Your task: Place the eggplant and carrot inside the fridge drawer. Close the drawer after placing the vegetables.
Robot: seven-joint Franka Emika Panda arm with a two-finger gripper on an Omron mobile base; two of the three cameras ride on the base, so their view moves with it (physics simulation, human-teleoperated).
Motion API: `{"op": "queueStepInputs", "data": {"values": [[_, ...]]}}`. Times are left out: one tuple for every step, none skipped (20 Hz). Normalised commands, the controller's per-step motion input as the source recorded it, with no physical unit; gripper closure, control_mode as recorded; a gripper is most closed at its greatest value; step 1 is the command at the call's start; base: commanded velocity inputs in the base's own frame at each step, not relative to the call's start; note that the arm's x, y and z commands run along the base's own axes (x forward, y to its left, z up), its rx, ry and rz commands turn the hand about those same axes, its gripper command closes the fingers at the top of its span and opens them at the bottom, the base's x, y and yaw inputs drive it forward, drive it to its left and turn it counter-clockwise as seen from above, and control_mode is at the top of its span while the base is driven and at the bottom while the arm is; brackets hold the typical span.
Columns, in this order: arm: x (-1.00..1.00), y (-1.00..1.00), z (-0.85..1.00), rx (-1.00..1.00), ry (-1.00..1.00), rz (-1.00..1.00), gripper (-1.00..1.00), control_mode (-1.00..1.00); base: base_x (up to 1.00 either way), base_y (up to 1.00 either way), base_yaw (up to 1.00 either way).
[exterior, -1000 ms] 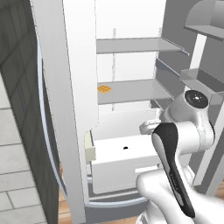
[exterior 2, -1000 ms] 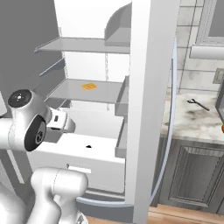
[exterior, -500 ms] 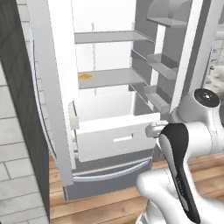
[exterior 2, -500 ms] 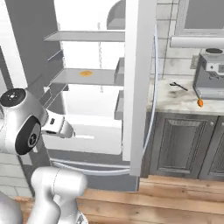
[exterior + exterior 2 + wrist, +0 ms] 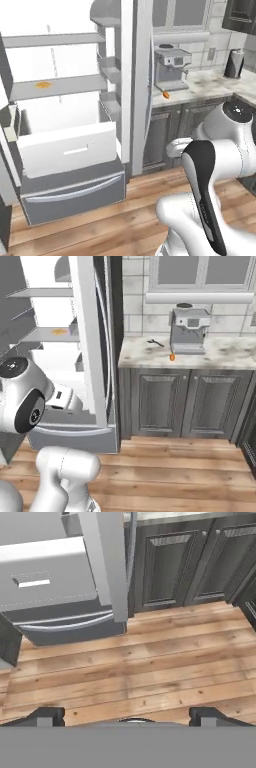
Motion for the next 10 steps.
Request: {"op": "queueStepInputs", "data": {"values": [[0.0, 0.0, 0.0, 0.0, 0.0, 0.0, -1.0, 1.0, 0.0, -1.0, -0.04], [0.0, 0.0, 0.0, 0.0, 0.0, 0.0, -1.0, 1.0, 0.11, -1.0, 0.0], [0.0, 0.0, 0.0, 0.0, 0.0, 0.0, -1.0, 1.0, 0.29, -1.0, 0.0], [0.0, 0.0, 0.0, 0.0, 0.0, 0.0, -1.0, 1.0, 0.48, -1.0, 0.0], [0.0, 0.0, 0.0, 0.0, 0.0, 0.0, -1.0, 1.0, 0.54, -1.0, 0.0], [0.0, 0.0, 0.0, 0.0, 0.0, 0.0, -1.0, 1.0, 0.64, -1.0, 0.0], [0.0, 0.0, 0.0, 0.0, 0.0, 0.0, -1.0, 1.0, 0.72, -1.0, 0.0], [0.0, 0.0, 0.0, 0.0, 0.0, 0.0, -1.0, 1.0, 0.77, -1.0, 0.0], [0.0, 0.0, 0.0, 0.0, 0.0, 0.0, -1.0, 1.0, 0.87, -1.0, 0.0], [0.0, 0.0, 0.0, 0.0, 0.0, 0.0, -1.0, 1.0, 1.0, -0.87, 0.05]]}}
